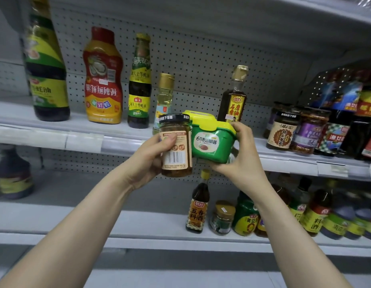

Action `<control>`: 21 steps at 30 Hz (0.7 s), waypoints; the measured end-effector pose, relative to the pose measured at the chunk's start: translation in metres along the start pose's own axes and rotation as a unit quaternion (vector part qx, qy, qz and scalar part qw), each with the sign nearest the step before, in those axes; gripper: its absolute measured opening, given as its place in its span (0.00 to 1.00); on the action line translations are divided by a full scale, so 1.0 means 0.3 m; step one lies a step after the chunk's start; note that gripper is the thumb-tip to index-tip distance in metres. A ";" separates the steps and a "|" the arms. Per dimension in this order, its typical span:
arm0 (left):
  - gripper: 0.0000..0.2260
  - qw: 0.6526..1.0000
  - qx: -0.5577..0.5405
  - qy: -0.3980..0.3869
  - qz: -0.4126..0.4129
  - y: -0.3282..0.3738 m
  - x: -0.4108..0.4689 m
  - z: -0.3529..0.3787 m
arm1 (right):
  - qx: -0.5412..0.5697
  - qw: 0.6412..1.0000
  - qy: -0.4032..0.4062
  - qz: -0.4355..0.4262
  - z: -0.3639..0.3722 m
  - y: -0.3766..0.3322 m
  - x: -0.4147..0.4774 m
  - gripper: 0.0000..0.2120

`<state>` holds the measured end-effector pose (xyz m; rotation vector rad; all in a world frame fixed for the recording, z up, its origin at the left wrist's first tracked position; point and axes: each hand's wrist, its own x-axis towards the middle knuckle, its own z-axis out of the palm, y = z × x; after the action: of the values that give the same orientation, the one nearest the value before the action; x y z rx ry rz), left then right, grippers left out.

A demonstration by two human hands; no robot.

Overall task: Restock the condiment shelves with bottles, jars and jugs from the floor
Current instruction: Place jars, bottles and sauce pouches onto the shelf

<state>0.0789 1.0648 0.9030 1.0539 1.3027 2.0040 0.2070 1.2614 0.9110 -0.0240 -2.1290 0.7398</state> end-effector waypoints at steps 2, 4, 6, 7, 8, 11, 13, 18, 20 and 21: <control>0.17 1.000 0.008 0.006 0.012 -0.005 -0.002 -0.006 | -0.125 0.991 0.016 -0.048 0.009 -0.018 0.015 0.46; 0.16 1.000 0.004 0.016 0.024 -0.013 -0.005 -0.009 | -0.195 0.977 0.015 -0.080 0.030 -0.044 0.023 0.51; 0.17 0.999 0.001 0.027 0.036 -0.018 -0.006 -0.011 | -0.223 0.970 0.005 -0.091 0.054 -0.065 0.033 0.50; 0.18 0.999 0.003 0.033 0.043 -0.020 -0.006 -0.014 | -0.230 0.969 -0.004 -0.089 0.062 -0.072 0.040 0.48; 0.18 0.998 0.006 0.039 0.048 -0.020 -0.007 -0.015 | -0.233 0.969 -0.017 -0.085 0.066 -0.076 0.049 0.47; 0.19 0.997 0.020 0.054 0.059 -0.024 -0.011 -0.026 | -0.215 0.971 -0.065 -0.084 0.066 -0.072 0.062 0.48; 0.20 0.996 0.023 0.057 0.061 -0.023 -0.018 -0.034 | -0.193 0.974 -0.094 -0.079 0.066 -0.069 0.055 0.49; 0.19 0.997 0.037 0.041 0.056 -0.033 -0.037 -0.049 | -0.218 0.967 -0.094 -0.091 0.063 -0.064 0.040 0.44; 0.21 0.997 0.049 0.028 0.050 -0.030 -0.044 -0.056 | -0.262 0.956 -0.066 -0.117 0.053 -0.062 0.036 0.43; 0.24 0.997 0.057 0.024 0.047 -0.028 -0.046 -0.059 | -0.274 0.951 -0.051 -0.131 0.048 -0.060 0.033 0.42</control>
<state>0.0721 1.0487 0.8868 1.1461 1.4324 2.0546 0.1945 1.2420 0.9208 -0.0010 -2.3171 -0.0193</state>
